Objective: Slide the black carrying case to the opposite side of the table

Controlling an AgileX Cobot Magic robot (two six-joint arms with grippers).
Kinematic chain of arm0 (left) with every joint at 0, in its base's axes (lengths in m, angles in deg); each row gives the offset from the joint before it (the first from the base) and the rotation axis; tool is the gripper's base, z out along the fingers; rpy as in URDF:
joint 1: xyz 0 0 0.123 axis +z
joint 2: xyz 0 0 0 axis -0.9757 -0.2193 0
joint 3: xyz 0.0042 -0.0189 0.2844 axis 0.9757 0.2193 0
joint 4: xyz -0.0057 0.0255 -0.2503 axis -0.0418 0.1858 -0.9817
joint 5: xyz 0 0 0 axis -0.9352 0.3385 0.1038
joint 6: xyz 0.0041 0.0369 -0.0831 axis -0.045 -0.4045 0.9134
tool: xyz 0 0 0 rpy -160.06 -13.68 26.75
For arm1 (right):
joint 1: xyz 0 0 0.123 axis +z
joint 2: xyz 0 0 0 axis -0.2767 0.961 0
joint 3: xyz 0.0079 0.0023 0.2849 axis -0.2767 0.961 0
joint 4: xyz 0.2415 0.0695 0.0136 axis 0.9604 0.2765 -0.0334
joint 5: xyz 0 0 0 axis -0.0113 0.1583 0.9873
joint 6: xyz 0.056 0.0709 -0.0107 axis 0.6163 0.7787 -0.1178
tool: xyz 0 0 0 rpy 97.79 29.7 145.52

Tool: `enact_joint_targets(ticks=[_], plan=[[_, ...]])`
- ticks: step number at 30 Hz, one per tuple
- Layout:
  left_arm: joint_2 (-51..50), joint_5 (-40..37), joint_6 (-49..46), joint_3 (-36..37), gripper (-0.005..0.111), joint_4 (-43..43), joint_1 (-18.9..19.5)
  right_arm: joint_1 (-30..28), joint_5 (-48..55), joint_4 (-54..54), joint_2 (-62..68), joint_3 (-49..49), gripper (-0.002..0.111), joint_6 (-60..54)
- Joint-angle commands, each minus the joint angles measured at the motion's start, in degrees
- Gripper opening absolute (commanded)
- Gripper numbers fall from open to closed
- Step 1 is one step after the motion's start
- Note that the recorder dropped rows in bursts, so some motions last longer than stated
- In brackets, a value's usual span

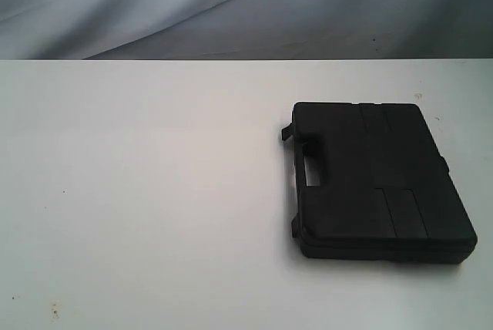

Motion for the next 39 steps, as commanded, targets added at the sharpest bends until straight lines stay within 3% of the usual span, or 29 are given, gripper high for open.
enact_joint_targets(ticks=[1,6,24,39], plan=[[0.28,0.30,0.03,0.27,0.000,0.03,-0.27,-0.43,1.78,0.19,-0.15,-3.77,0.000,1.67],[0.28,0.30,0.03,0.27,0.000,0.03,-0.27,-0.43,5.80,-0.47,5.84,-8.89,0.000,7.37],[0.28,0.30,0.03,0.27,0.000,0.03,-0.27,-0.09,26.58,-6.35,32.25,-32.51,0.000,7.01],[0.28,0.30,0.03,0.27,0.000,0.03,-0.27,11.78,32.01,-11.28,53.79,-41.47,0.000,11.37]])
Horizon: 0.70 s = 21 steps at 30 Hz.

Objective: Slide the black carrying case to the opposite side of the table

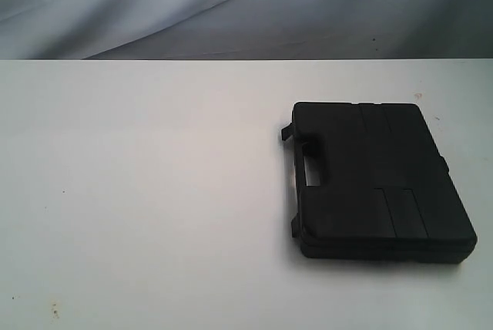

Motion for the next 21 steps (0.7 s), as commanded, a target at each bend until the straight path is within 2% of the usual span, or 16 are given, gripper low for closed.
enact_joint_targets(ticks=[1,11,21], plan=[[0.28,0.30,0.03,0.27,0.000,0.03,-0.27,4.64,0.32,-3.70,6.60,-1.59,0.000,3.75],[0.28,0.30,0.03,0.27,0.000,0.03,-0.27,13.24,0.85,-7.60,21.50,-9.85,0.000,9.71],[0.28,0.30,0.03,0.27,0.000,0.03,-0.27,18.42,9.03,-10.70,36.81,-22.68,0.000,11.18]])
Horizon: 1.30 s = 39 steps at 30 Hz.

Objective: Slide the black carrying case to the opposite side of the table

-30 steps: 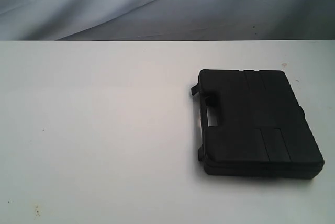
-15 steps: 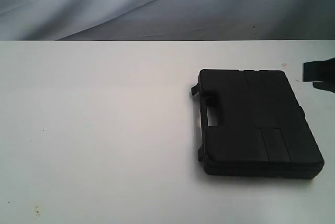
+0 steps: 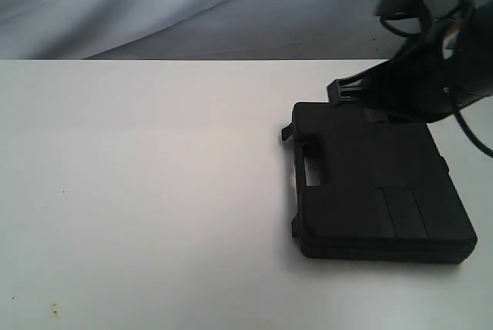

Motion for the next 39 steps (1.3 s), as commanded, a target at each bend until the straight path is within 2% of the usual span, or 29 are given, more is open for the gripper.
enact_joint_targets(ticks=[1,8,16,26,39], plan=[[0.28,0.30,0.03,0.27,0.000,0.03,-0.27,1.04,4.06,-1.03,5.92,-5.83,0.000,0.25],[0.28,0.30,0.03,0.27,0.000,0.03,-0.27,1.04,9.36,0.27,16.09,-14.58,0.000,0.25],[0.28,0.30,0.03,0.27,0.000,0.03,-0.27,1.04,10.63,1.97,25.22,-20.66,0.000,0.14],[0.28,0.30,0.03,0.27,0.000,0.03,-0.27,0.83,7.54,4.74,32.43,-22.05,0.000,2.07],[0.28,0.30,0.03,0.27,0.000,0.03,-0.27,0.83,4.76,4.74,34.88,-22.05,0.000,3.56]])
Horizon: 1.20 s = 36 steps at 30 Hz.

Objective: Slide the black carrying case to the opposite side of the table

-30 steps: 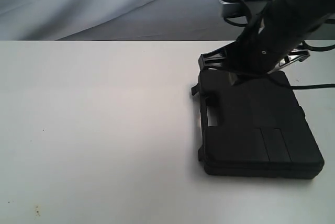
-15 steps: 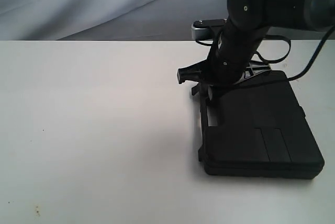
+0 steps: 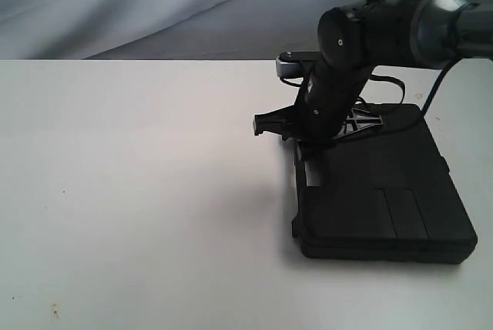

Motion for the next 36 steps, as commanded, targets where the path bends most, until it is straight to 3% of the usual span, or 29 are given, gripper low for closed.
enact_joint_targets(ticks=[1,3,8,10,30,33,36], plan=[[0.28,0.30,0.03,0.27,0.000,0.03,-0.27,-0.13,-1.07,0.37,0.01,-0.45,0.000,0.09],[0.28,0.30,0.03,0.27,0.000,0.03,-0.27,-0.13,-1.19,0.37,0.01,-0.45,0.005,0.09],[0.28,0.30,0.03,0.27,0.000,0.03,-0.27,-0.13,-1.19,0.67,0.01,-0.45,0.028,0.09],[0.28,0.30,0.03,0.27,0.000,0.03,-0.27,-0.13,-1.64,0.67,0.01,-0.45,0.031,0.09],[0.28,0.30,0.03,0.27,0.000,0.03,-0.27,-0.13,-5.49,-0.39,7.35,-0.45,0.030,0.89],[0.28,0.30,0.03,0.27,0.000,0.03,-0.27,-0.13,-5.49,-0.39,7.68,-0.45,0.027,0.89],[0.28,0.30,0.03,0.27,0.000,0.03,-0.27,-0.13,-5.59,-0.39,7.96,-0.45,0.016,0.89]])
